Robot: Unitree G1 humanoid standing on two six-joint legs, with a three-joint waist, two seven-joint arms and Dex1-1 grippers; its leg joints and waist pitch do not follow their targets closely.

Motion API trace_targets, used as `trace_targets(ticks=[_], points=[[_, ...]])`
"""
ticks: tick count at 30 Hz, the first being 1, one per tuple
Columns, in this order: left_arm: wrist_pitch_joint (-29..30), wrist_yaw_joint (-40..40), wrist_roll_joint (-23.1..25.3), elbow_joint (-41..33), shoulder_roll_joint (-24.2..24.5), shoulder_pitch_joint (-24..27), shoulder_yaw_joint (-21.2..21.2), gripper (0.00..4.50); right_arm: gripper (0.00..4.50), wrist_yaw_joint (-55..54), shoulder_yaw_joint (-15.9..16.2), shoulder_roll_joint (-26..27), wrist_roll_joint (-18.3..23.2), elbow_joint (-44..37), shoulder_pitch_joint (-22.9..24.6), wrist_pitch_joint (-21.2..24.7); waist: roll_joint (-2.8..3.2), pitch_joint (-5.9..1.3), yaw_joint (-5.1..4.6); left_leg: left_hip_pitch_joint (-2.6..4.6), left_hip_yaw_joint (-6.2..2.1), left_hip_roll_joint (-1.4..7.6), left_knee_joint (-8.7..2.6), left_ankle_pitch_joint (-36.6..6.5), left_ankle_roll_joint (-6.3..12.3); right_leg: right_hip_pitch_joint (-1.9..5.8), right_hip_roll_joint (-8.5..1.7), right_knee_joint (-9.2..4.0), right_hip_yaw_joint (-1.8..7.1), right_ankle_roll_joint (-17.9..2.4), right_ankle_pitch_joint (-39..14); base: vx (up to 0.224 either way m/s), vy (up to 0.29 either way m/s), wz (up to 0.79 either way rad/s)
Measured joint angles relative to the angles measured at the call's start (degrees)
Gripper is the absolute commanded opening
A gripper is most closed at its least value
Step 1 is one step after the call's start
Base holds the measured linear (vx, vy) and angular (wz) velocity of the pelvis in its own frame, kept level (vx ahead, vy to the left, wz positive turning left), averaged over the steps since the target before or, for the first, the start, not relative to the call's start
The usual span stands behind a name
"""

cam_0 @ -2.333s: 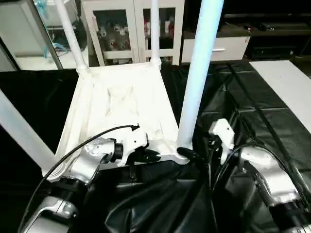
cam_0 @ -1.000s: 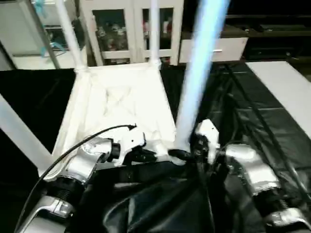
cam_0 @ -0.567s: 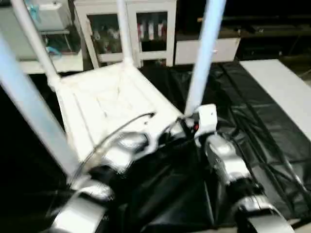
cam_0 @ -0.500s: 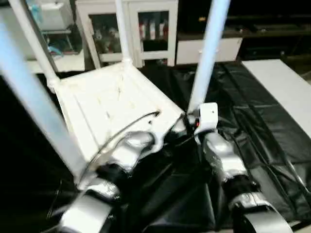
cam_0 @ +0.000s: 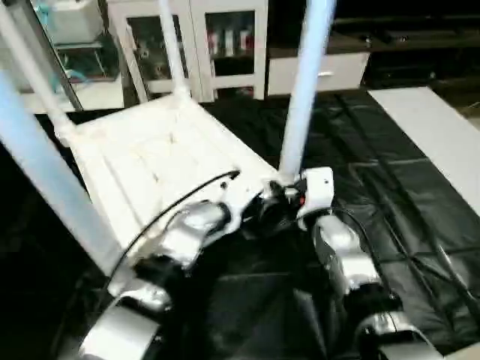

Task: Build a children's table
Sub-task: Rotate leg to tighten

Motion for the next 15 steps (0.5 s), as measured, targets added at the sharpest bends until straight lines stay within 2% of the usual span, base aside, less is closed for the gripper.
trace_targets(ticks=[5,7,9,12,15], points=[[-6.8,-14.9,-2.9,-5.9,8.3,5.6,-2.1,0.00,3.88,20.2,4.3,-9.1,4.4,-11.8,6.6,1.5,0.04,-0.03,1.24,0.01,0.00,0.09,-0.17,0.0,0.01,0.01,0.01,0.00,-0.10,0.2,-0.2,0.000,0.000,0.00],[-7.6,-19.3,-4.3,-7.4,10.1,6.6,-2.4,0.00,3.88,25.9,6.1,-11.3,5.9,-15.6,8.5,2.9,0.03,-0.03,1.80,0.07,0.02,0.10,-0.08,0.0,0.00,0.01,0.00,-0.01,-0.11,0.2,-0.2,0.000,0.000,0.00],[-7.5,-23.0,-5.4,-8.5,11.3,7.2,-2.6,0.00,3.88,30.0,7.2,-12.9,6.9,-18.3,9.8,4.4,0.03,-0.02,2.35,0.03,0.11,0.12,0.17,0.0,0.00,0.00,-0.06,-0.01,-0.08,0.2,-0.2,0.000,0.000,0.00],[-5.5,-28.3,-7.5,-10.9,13.3,8.3,-2.7,0.00,3.88,36.3,9.0,-17.5,7.7,-21.6,11.1,7.0,-0.24,0.00,2.52,-0.01,0.25,0.04,0.31,0.0,0.03,0.03,-0.17,-0.08,0.03,0.1,-0.2,0.000,0.000,0.00],[-3.3,-32.3,-9.1,-12.0,14.6,8.8,-2.7,0.00,3.88,40.4,10.4,-19.9,7.8,-22.9,11.7,8.5,-0.32,0.04,2.58,0.00,0.25,0.04,0.31,0.0,0.02,0.02,-0.17,-0.06,0.03,0.1,-0.2,0.000,0.000,0.00]])
